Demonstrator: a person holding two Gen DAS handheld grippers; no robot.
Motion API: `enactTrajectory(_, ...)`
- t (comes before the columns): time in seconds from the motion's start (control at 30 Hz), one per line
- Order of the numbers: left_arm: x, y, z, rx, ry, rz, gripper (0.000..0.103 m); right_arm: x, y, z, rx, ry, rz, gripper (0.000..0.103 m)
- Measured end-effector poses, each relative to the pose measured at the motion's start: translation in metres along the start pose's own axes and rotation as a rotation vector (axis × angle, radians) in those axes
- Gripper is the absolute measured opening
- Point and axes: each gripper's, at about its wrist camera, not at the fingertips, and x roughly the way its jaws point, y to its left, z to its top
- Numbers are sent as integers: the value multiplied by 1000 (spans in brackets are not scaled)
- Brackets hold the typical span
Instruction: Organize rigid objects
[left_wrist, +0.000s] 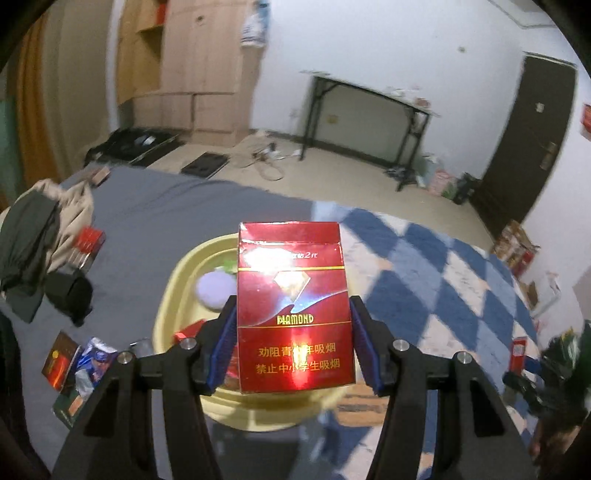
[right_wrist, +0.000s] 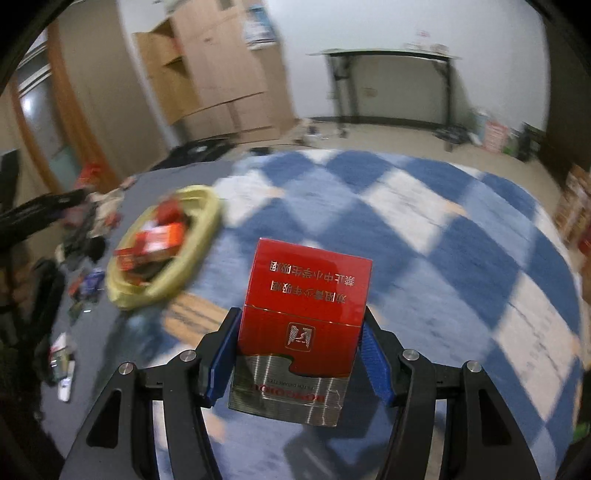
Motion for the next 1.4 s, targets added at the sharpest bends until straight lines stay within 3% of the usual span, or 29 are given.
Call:
enactTrajectory(0.13,35,38,-5,-44,87,65,59,37,68,33,-68,40,129,60)
enactTrajectory(0.3,67,73,-23,-88,159,72,59,94,145,87,-145,101,233,60)
enactTrajectory(0.43,91,95,-35,-179,208,43,59,142,192,112,-239,159,215,60)
enactTrajectory(0.57,106,94,-34,-154,208,45,59,184,207,114,-284,216,174,60)
enactTrajectory(0.73,115,103,-34,-199,201,39,61,210,222,118,-319,222,136,60)
enactTrajectory(0.77,116,105,-35,-204,205,36,64,214,223,119,-324,209,135,60)
enactTrajectory(0.83,116,107,-36,-218,208,40,86,223,231,120,-326,206,141,61)
enactTrajectory(0.9,113,105,-35,-210,194,51,96,225,230,119,-328,199,131,66)
enactTrajectory(0.93,108,102,-33,-197,178,54,98,224,229,119,-327,189,130,76)
enactTrajectory(1.0,97,97,-28,-180,140,54,103,212,223,118,-314,164,146,87)
enactTrajectory(1.13,72,81,-16,-176,66,44,103,180,208,117,-282,98,182,102)
enactTrajectory(1.27,43,43,-5,-163,-34,50,103,134,184,114,-298,-29,174,103)
enactTrajectory(1.4,18,2,-16,-189,-112,160,103,99,143,99,-341,-169,119,103)
